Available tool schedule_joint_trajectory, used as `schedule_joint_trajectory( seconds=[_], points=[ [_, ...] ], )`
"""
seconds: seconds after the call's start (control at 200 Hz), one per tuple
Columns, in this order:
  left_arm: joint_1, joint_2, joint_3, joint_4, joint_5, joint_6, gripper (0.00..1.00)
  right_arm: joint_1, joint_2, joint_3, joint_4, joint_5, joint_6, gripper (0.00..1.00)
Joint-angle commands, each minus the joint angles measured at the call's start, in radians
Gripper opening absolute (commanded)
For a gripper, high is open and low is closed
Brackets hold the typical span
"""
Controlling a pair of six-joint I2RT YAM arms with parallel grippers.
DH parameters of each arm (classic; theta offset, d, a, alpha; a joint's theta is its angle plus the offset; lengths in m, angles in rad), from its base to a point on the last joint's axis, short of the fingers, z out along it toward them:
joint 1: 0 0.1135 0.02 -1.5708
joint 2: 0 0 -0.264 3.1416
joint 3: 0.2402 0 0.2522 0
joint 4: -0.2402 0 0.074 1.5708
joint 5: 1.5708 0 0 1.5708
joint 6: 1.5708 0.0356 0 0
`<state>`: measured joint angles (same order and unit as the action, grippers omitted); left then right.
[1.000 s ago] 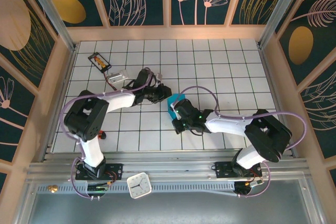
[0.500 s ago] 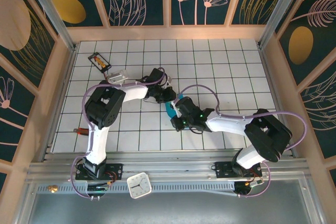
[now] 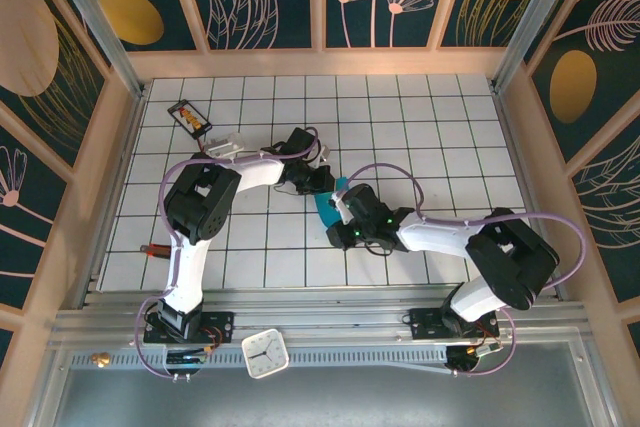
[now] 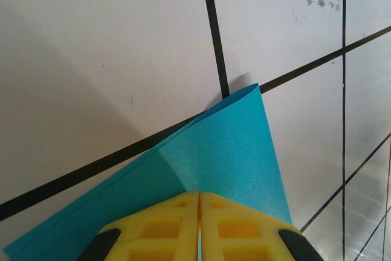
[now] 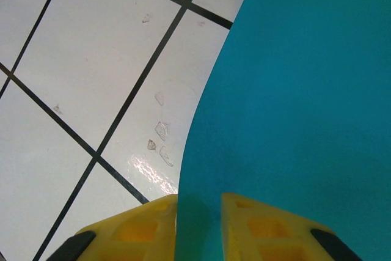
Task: Fold a paper plane with a square sheet of paper (pick it up from the middle)
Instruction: Third fold the triangle at the center of the table.
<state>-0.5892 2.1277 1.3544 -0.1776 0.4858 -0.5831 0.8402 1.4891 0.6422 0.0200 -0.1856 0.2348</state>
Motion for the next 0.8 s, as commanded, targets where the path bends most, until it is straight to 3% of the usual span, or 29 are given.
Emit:
schedule_joint_trajectory(
  seconds=[0.0, 0.51, 0.701, 0.796],
  points=[
    [-0.003, 0.04, 0.007, -0.077, -0.028, 0.03, 0.09, -0.012, -0.03, -0.001, 0.011, -0.018, -0.026, 0.25],
    [-0.007, 0.049, 0.006, -0.085, -0.04, 0.045, 0.07, -0.041, -0.033, 0.016, -0.011, -0.047, -0.059, 0.29],
    [-0.007, 0.059, 0.019, -0.097, -0.046, 0.059, 0.06, -0.054, -0.023, 0.027, -0.009, -0.075, -0.065, 0.15],
    [-0.007, 0.064, 0.025, -0.103, -0.052, 0.065, 0.05, -0.066, -0.015, 0.036, -0.017, -0.096, -0.068, 0.16]
  ],
)
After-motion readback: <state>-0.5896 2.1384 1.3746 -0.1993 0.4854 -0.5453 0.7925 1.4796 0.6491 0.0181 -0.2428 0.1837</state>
